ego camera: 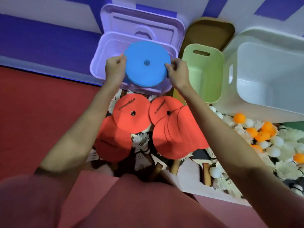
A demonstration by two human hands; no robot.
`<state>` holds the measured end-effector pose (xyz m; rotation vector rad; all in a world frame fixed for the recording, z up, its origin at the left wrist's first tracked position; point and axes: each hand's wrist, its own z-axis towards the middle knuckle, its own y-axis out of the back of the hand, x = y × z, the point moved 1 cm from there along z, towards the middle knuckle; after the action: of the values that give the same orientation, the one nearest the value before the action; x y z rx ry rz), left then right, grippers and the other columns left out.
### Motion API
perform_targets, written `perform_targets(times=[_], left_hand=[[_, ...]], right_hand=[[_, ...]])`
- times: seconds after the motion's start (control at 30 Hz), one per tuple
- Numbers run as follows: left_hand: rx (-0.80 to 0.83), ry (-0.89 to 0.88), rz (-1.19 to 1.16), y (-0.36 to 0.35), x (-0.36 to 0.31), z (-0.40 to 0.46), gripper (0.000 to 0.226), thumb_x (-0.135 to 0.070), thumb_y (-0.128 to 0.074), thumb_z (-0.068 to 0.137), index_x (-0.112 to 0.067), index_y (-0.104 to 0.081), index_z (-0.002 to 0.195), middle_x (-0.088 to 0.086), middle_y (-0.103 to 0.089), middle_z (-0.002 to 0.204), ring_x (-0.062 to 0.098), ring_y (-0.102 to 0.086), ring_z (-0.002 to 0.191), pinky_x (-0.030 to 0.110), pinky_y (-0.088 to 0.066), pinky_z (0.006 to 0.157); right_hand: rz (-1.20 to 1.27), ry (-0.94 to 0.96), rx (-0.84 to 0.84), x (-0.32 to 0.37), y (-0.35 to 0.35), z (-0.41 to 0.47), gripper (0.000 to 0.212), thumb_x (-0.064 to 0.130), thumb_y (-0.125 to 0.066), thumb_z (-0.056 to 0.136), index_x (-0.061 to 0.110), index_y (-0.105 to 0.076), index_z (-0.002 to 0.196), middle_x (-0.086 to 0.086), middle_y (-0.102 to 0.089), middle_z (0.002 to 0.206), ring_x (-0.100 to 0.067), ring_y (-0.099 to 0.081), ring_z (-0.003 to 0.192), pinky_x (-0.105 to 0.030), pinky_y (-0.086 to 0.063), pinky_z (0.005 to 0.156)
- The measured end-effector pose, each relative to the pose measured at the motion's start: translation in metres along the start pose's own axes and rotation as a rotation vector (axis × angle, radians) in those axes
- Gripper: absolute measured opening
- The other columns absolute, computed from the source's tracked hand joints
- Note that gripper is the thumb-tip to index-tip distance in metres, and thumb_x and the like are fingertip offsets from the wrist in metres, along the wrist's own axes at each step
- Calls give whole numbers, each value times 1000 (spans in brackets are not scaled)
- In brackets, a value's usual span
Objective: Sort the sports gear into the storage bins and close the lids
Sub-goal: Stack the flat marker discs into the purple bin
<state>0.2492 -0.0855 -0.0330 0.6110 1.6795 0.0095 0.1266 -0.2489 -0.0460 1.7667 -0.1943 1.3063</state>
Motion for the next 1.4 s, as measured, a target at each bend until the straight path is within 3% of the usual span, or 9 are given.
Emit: perform_targets(times=[0.17,0.33,0.43,0.53,0.67,0.83,1.07,1.2,1.4], left_hand=[[-22,-8,193,10,17,42,20,-10,-58,85,-6,-69,101,8,-65,89,16,-58,83,24,-47,79],[-12,-44,386,11,28,62,10,-8,-59,89,-9,-64,80,23,-64,92,32,-62,100,31,-45,82],[-6,-76,475,15,36,68,35,-7,-55,87,-26,-42,61,27,-62,92,36,-61,99,38,-45,83],[21,-93,528,18,42,70,23,-9,-51,88,-7,-69,102,18,-66,117,31,-60,110,36,-46,91],[33,-186,547,16,39,48,33,-13,-51,90,-7,-64,120,9,-64,124,25,-59,112,32,-46,94],[79,-435,326,-8,18,-17,31,-12,-48,83,-5,-67,107,8,-69,107,20,-65,92,32,-50,82],[341,-533,244,-69,20,-106,24,-10,-52,83,-3,-69,98,9,-72,91,22,-68,80,36,-55,75],[456,-571,311,-93,36,-145,16,-2,-59,82,-3,-70,94,11,-71,87,22,-67,76,16,-43,71],[470,-551,379,-100,49,-175,16,-1,-60,84,-4,-70,95,10,-71,90,21,-66,78,22,-47,74]], right_hand=[[-169,-33,87,4,-34,34,22,9,-53,91,8,-47,70,-9,-47,63,-21,-44,68,-28,-29,62],[-293,-85,175,1,-59,47,15,9,-53,91,2,-53,78,-19,-50,78,-34,-51,80,-38,-36,74],[-372,-71,238,-2,-67,49,16,10,-51,90,4,-49,75,-12,-43,80,-25,-40,77,-36,-34,70],[-446,-4,290,-3,-62,42,23,6,-49,86,7,-41,64,-18,-41,79,-28,-34,79,-36,-33,69],[-340,118,221,-2,-34,19,24,5,-53,87,-2,-62,109,-22,-60,106,-32,-58,97,-31,-40,85],[-187,231,3,-17,25,-47,23,2,-51,86,3,-63,105,-16,-60,102,-18,-58,75,-22,-45,69],[-355,-146,-194,-104,93,-142,24,9,-51,84,-3,-63,101,-23,-62,99,-36,-59,89,-39,-45,77],[-606,-444,-104,-145,110,-176,45,36,-61,88,-8,-60,100,-31,-61,103,-44,-49,105,-45,-35,90],[-609,-468,-70,-160,108,-187,48,45,-62,85,-1,-56,95,-26,-57,104,-40,-43,106,-47,-35,90]])
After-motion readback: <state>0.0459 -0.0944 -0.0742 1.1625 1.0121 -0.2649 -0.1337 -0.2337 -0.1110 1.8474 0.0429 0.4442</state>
